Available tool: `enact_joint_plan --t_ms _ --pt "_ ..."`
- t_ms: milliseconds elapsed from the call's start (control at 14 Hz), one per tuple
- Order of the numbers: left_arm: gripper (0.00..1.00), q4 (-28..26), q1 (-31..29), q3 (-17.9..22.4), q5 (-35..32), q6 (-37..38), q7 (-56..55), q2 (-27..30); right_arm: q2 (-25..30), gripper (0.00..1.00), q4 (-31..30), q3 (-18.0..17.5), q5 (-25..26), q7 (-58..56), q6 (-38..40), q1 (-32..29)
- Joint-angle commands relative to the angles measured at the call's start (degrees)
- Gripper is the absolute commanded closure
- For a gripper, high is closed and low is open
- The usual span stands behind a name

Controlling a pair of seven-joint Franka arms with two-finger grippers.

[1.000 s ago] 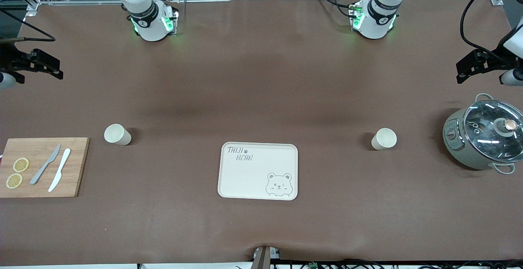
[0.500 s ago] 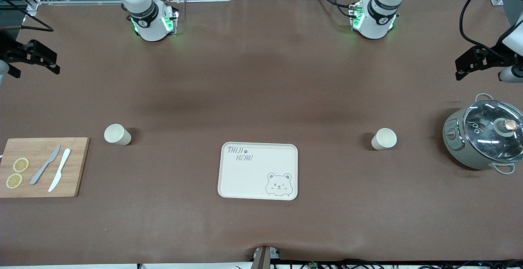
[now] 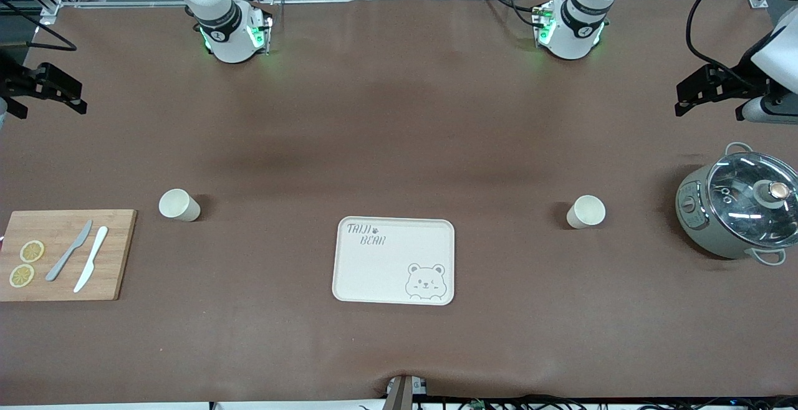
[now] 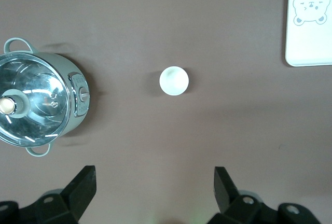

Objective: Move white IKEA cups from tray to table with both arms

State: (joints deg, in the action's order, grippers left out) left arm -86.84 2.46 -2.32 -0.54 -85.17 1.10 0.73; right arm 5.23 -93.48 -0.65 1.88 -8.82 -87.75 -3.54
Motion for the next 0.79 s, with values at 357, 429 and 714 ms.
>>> enact_joint_plan --t_ms 357,429,714 --pt "0.0 0.6 -0.4 0.2 2.8 1.2 0.3 0.1 0.0 0.0 -0.4 -0.3 -0.6 -0.6 -0.7 -1.0" --pt "0.0 0.6 -0.5 0.3 3.0 1.2 0.3 0.1 0.0 0.0 -0.4 -0.3 -0.5 -0.6 -0.6 -1.2" --pt "0.0 0.7 -0.6 0.6 4.1 1.1 0.2 0.0 0.0 0.0 -0.4 -0.3 -0.6 -0.6 -0.6 -1.6"
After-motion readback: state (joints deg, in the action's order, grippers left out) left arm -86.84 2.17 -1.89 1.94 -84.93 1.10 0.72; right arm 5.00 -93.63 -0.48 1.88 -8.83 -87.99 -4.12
